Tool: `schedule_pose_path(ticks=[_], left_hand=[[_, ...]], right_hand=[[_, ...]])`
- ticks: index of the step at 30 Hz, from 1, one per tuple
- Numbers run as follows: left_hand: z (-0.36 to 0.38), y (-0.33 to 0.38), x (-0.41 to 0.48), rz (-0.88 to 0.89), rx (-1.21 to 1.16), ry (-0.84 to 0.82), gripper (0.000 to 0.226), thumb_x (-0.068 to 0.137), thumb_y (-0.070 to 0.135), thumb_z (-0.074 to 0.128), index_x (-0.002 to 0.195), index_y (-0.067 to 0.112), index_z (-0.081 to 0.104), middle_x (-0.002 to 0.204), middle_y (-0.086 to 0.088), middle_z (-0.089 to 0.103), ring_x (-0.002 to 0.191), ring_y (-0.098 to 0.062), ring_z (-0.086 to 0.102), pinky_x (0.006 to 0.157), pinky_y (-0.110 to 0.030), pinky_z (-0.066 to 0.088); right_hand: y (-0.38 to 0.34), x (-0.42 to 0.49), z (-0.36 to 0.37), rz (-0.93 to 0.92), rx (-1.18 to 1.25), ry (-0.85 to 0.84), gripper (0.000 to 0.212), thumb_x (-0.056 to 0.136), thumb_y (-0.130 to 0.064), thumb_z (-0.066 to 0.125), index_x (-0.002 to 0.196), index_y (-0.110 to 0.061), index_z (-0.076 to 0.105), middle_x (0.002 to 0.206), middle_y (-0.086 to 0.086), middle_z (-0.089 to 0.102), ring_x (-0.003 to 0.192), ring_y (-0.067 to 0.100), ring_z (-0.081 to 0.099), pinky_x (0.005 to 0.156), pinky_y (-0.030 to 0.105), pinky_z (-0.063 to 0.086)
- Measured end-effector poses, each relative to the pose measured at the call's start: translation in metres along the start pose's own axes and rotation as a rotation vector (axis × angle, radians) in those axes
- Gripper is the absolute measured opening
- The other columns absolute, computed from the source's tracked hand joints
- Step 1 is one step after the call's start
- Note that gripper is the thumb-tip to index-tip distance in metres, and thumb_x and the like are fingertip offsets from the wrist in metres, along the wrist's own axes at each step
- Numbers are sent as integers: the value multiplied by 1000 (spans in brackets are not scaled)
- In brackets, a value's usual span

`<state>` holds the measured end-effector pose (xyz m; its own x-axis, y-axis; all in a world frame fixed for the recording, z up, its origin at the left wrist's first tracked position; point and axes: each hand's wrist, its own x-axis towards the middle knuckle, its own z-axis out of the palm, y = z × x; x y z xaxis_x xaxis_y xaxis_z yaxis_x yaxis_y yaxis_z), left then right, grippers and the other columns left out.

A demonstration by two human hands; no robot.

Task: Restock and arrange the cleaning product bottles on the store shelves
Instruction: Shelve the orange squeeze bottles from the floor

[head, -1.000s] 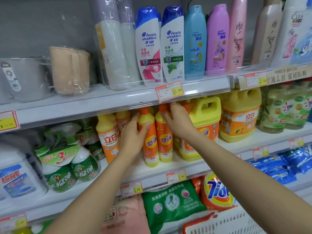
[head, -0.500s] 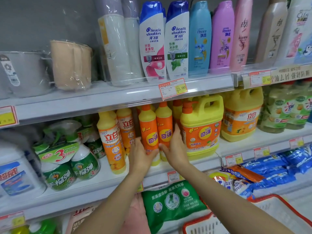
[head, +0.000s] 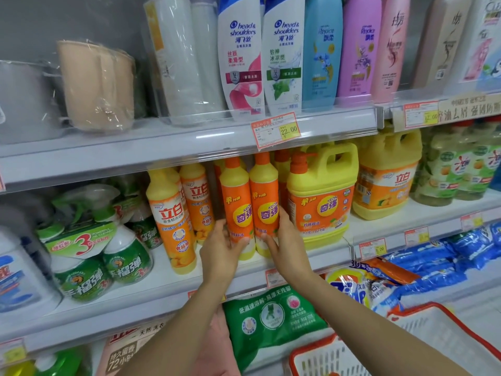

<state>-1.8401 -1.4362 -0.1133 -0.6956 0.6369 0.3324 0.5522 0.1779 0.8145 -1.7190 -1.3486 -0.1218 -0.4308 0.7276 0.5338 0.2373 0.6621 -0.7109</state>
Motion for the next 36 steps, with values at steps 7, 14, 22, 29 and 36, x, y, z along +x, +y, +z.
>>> schedule_pose_path(ticks=[7, 14, 22, 29, 36], left_hand=[[-21, -1, -38, 132, 117, -9, 59, 89, 28, 70, 140, 15, 44, 136, -3, 50, 118, -21, 54, 97, -41, 49], [-100, -83, -149, 212, 201, -157, 26, 89, 13, 69, 103, 35, 64, 96, 15, 60, 88, 3, 56, 72, -7, 40], [-147, -215, -304, -386, 248, -728, 84, 89, 18, 68, 115, 84, 23, 127, 15, 49, 107, 1, 51, 81, -4, 40], [-107, -243, -348, -291, 273, -641, 53, 80, 28, 80, 130, 21, 60, 110, 8, 72, 97, -9, 62, 90, -27, 51], [-85, -248, -348, -455, -20, -545, 54, 66, 17, 90, 107, 32, 57, 94, 21, 65, 81, 19, 59, 65, -6, 44]], right_hand=[[-10, -33, -17, -62, 7, -2, 72, 96, -26, 63, 153, -11, 23, 154, 7, 35, 142, 16, 33, 116, 28, 29], [-21, -125, 3, -270, 36, -449, 38, 94, -25, 61, 129, -11, 54, 117, 2, 58, 103, 4, 53, 87, 19, 44], [5, -257, 87, 32, -36, -1098, 55, 95, -27, 65, 143, -15, 40, 142, 7, 44, 122, 20, 52, 101, 29, 42], [-16, -291, 123, 160, 37, -1414, 51, 86, -38, 74, 132, -27, 56, 129, -5, 58, 117, 14, 56, 101, 29, 46], [3, -312, 113, 70, 12, -1230, 37, 81, -26, 82, 112, -15, 67, 105, 1, 71, 94, 8, 63, 76, 14, 49]])
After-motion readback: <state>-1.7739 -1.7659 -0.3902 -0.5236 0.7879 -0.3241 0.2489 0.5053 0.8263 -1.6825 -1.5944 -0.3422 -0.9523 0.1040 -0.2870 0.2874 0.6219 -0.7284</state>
